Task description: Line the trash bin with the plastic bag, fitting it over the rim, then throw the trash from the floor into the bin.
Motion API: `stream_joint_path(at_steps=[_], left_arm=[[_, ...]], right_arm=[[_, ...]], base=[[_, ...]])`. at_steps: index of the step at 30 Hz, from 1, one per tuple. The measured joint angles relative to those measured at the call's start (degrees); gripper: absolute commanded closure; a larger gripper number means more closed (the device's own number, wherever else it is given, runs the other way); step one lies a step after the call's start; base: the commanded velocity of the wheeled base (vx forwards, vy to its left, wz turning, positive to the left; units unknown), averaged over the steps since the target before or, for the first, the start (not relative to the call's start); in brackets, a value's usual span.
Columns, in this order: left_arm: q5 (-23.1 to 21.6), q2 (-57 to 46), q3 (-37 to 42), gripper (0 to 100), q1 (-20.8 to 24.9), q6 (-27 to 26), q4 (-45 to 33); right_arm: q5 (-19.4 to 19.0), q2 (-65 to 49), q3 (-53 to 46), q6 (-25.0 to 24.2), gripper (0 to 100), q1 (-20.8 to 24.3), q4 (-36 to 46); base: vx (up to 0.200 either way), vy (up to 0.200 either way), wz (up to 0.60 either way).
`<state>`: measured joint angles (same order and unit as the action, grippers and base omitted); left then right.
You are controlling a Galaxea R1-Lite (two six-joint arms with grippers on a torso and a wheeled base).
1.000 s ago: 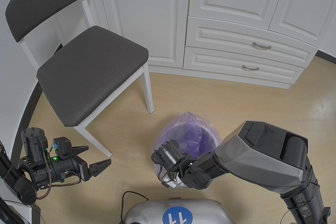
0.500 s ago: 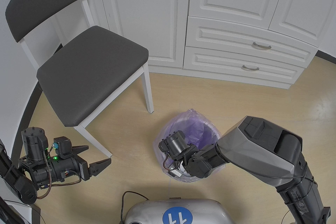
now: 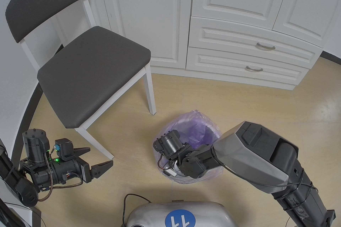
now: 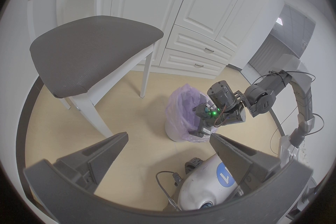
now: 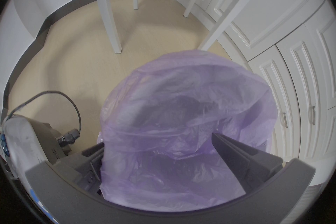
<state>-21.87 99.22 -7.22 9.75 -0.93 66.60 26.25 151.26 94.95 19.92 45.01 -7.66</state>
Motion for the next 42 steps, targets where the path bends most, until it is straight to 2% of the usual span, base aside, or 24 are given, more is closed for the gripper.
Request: stream_joint_path(at_steps=[10, 17, 21, 31, 42], left_arm=[[0.0, 0.4, 0.4, 0, 0.1, 0.0, 1.7], [0.0, 0.7, 0.5, 0, 0.1, 0.0, 2.0], [0.0, 0.8, 0.6, 0, 0.2, 0.0, 2.0], [0.0, 0.8, 0.6, 0, 0.2, 0.1, 2.2], [0.0, 1.1, 0.5, 0, 0.2, 0.1, 2.2]], right_arm=[[0.7, 5.5, 16.0, -1.3, 0, 2.1, 9.5], [1.2, 8.4, 19.3, -2.6, 0, 2.5, 10.8], [1.2, 8.5, 19.6, -3.0, 0, 2.1, 9.5], [2.5, 7.8, 19.7, -4.8, 0, -1.7, -3.4], [2.4, 7.6, 19.6, -5.4, 0, -5.3, -8.8]], base=[[0.0, 0.0, 0.0], [0.0, 0.0, 0.0], [0.0, 0.0, 0.0], [0.0, 0.0, 0.0], [0.0, 0.0, 0.0]])
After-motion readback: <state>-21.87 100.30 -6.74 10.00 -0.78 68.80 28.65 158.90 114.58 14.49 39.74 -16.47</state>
